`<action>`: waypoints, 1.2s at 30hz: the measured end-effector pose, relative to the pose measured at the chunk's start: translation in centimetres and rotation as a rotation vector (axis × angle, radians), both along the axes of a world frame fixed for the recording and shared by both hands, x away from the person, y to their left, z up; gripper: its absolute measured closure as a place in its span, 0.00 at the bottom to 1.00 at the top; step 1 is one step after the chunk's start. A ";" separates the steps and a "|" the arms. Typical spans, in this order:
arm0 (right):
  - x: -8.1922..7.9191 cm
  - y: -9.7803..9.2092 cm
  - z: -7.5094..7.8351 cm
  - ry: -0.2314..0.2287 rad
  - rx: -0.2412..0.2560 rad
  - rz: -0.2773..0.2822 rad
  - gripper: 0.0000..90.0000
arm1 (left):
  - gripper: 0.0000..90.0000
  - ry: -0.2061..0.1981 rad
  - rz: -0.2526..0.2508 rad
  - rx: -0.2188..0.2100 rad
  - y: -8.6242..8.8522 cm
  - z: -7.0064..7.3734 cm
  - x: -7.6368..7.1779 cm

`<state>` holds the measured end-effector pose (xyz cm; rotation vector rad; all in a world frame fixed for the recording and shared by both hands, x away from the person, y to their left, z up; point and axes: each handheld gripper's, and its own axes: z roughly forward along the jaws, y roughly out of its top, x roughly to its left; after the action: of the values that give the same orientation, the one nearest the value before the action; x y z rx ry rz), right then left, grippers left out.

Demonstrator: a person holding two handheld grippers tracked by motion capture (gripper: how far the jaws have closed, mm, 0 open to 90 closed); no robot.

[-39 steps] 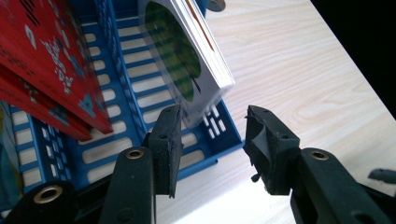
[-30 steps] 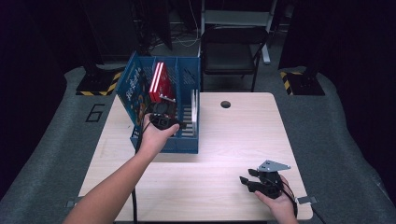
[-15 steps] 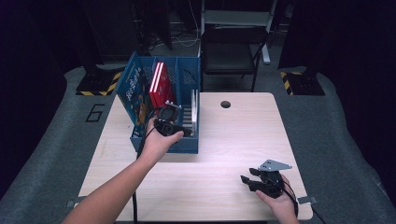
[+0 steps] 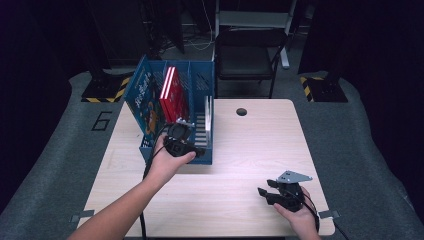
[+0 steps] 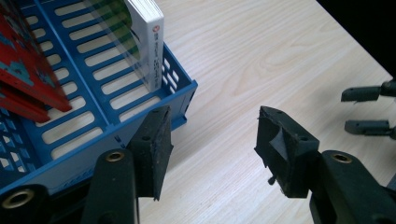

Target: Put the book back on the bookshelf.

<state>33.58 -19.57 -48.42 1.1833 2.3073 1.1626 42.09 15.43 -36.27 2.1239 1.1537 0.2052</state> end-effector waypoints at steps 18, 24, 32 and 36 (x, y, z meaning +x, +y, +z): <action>0.3 0.3 -0.1 0.010 -0.018 0.005 0.52 | 0.46 -0.018 -0.071 0.056 0.9 -4.1 -3.4; 0.4 0.4 -0.2 0.011 -0.018 0.012 0.52 | 0.47 0.000 -0.083 0.053 0.6 -6.3 -4.1; 0.5 0.4 -0.2 0.002 -0.029 0.016 0.52 | 0.47 0.012 -0.087 0.053 0.7 -9.0 -5.1; 0.4 0.5 -0.2 0.002 -0.025 0.010 0.52 | 0.48 0.017 -0.060 0.037 1.1 -10.1 -5.4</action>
<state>33.98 -19.10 -48.65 1.1653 2.3251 1.1330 36.72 16.54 -46.34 2.1933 1.1024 0.1833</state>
